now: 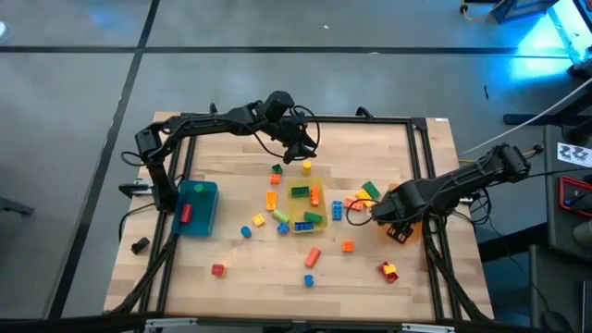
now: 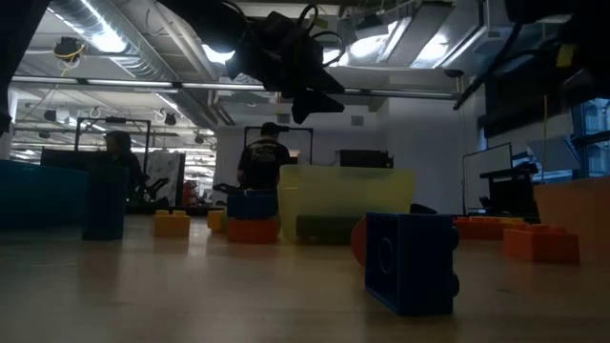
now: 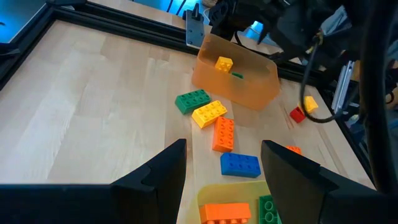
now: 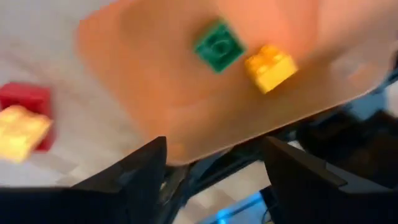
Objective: Sort blocks by size
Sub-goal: Put the yellow 4 stud game piece into the orange bin
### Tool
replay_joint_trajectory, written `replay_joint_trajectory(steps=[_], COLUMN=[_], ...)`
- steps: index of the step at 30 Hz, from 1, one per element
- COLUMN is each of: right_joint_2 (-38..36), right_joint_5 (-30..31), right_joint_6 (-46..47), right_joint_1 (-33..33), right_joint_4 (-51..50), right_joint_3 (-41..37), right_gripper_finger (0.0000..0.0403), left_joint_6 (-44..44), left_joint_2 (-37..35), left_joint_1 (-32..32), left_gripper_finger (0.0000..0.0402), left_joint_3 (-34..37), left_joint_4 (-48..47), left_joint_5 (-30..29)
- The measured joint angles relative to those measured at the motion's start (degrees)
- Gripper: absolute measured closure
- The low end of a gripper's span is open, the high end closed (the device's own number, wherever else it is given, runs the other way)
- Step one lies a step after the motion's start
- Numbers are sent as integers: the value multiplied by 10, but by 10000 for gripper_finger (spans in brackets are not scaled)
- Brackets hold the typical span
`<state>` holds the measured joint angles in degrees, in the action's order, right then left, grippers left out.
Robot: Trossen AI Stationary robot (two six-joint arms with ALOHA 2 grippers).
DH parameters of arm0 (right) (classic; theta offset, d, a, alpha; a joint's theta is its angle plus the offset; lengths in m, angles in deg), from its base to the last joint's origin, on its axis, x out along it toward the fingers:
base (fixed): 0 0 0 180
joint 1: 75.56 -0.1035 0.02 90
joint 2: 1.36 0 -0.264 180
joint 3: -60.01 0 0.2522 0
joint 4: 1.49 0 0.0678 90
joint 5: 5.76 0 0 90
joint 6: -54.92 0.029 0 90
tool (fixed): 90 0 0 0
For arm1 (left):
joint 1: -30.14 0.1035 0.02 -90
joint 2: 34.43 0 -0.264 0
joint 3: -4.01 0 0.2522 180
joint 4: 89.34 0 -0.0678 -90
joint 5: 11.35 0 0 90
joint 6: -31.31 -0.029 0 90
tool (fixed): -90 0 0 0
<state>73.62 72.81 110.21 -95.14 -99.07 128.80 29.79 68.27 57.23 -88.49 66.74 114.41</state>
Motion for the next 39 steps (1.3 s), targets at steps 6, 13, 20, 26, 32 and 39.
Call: replay_joint_trajectory(steps=[6, 13, 20, 26, 32, 39], right_joint_2=[-2, 0, 28, 71, 114, 146], right_joint_5=[-6, 21, 39, 51, 57, 55], right_joint_6=[-4, -2, -16, -18, -18, -19], right_joint_1=[-40, -108, -189, -238, -261, -274], right_joint_4=[55, 197, 246, 246, 261, 292], right_joint_3=[34, 42, 42, 42, 42, 42], right_gripper_finger=[142, 143, 143, 143, 143, 143], left_joint_6=[0, 0, 0, 0, 0, 0], left_joint_2=[0, 0, 0, 0, 0, 0], left_joint_1=[0, 0, 0, 0, 0, 0], left_gripper_finger=[210, 210, 210, 210, 210, 210], left_joint_3=[0, 0, 0, 0, 0, 0], left_joint_4=[0, 0, 0, 0, 0, 0], left_joint_5=[0, 0, 0, 0, 0, 0])
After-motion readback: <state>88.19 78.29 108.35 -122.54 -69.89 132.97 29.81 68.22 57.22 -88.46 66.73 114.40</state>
